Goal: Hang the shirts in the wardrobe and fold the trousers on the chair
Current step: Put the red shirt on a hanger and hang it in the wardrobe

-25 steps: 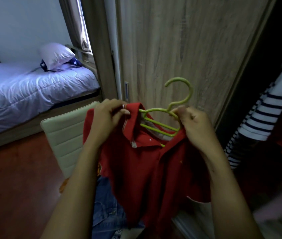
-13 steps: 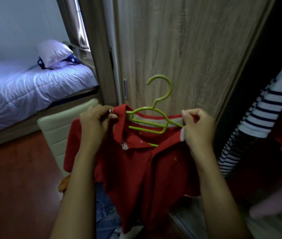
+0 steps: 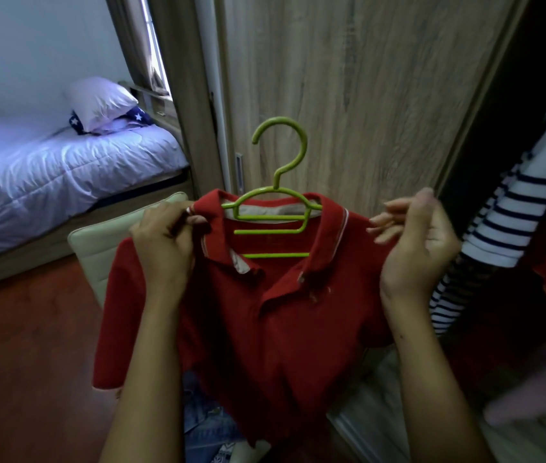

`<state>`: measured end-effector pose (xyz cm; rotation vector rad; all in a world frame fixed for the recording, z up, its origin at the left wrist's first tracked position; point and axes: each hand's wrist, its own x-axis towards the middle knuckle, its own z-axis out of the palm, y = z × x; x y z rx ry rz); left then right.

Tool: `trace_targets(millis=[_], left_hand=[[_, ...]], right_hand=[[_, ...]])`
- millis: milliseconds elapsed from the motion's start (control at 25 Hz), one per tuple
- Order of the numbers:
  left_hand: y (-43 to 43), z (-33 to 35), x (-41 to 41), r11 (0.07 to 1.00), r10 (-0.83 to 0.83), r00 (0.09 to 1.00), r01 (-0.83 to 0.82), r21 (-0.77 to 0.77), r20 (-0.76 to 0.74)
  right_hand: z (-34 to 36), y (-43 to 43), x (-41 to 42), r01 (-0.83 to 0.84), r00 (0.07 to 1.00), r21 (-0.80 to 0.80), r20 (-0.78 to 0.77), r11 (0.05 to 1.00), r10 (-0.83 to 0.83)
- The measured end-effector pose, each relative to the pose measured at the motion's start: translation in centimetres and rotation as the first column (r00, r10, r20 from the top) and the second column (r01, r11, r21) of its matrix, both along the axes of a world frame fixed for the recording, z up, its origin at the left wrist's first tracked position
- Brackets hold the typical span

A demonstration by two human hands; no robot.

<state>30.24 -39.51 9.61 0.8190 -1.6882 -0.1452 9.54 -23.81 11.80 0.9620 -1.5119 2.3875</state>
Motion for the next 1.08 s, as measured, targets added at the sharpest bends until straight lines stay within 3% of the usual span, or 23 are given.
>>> trace_targets(millis=[80, 160, 240, 320, 480, 560, 640, 720, 840, 960, 1000, 1080], left_hand=[[0.3, 0.2, 0.1, 0.999, -0.039, 0.999, 0.039, 0.007, -0.017], [0.4, 0.4, 0.2, 0.998, -0.053, 0.998, 0.054, 0.025, -0.032], [0.3, 0.3, 0.4, 0.997, -0.051, 0.998, 0.053, 0.052, -0.039], [0.2, 0.0, 0.6, 0.995, -0.06, 0.998, 0.062, 0.08, -0.035], [0.2, 0.7, 1.1, 0.984, -0.114, 0.992, 0.12, 0.13, -0.047], [0.5, 1.1, 1.0, 0.986, -0.11, 0.993, 0.114, 0.122, -0.04], [0.7, 0.9, 0.8, 0.986, -0.122, 0.992, 0.125, 0.108, -0.035], [0.5, 0.3, 0.8, 0.986, -0.115, 0.991, 0.121, 0.11, -0.064], [0.0, -0.4, 0.8, 0.988, -0.088, 0.991, 0.1, 0.117, -0.104], [-0.4, -1.0, 0.7, 0.976, -0.142, 0.981, 0.161, 0.146, -0.134], [-0.4, -0.9, 0.6, 0.969, -0.173, 0.978, 0.191, 0.159, -0.118], [-0.4, -0.3, 0.4, 0.942, -0.253, 0.964, 0.263, 0.207, -0.075]], right_hand=[[-0.6, -0.6, -0.7, 0.072, 0.989, 0.227, -0.143, 0.971, -0.039], [-0.9, -1.0, -1.3, 0.102, 0.948, 0.494, -0.311, 0.864, 0.066], [-0.9, -1.4, -1.7, 0.097, 0.904, 0.644, -0.376, 0.759, 0.203], [-0.7, -1.6, -1.6, 0.087, 0.892, 0.633, -0.393, 0.769, 0.222], [-1.0, -1.8, -0.6, 0.166, 0.87, 0.362, -0.491, 0.918, 0.037], [-0.9, -2.0, 0.0, 0.128, 0.908, 0.239, -0.42, 0.963, -0.016], [-0.5, -1.8, 0.3, 0.02, 0.933, 0.209, -0.355, 0.978, 0.057], [-0.2, -1.3, 0.2, -0.108, 0.909, 0.259, -0.366, 0.96, 0.201], [0.4, -0.4, -0.7, -0.24, 0.91, 0.405, -0.222, 0.882, 0.349], [0.5, -0.1, -1.9, 0.031, 0.86, 0.737, -0.364, 0.675, 0.358], [0.2, -0.1, -1.9, 0.123, 0.836, 0.763, -0.424, 0.634, 0.349], [-0.3, 0.1, -1.4, 0.241, 0.818, 0.697, -0.521, 0.675, 0.245]])
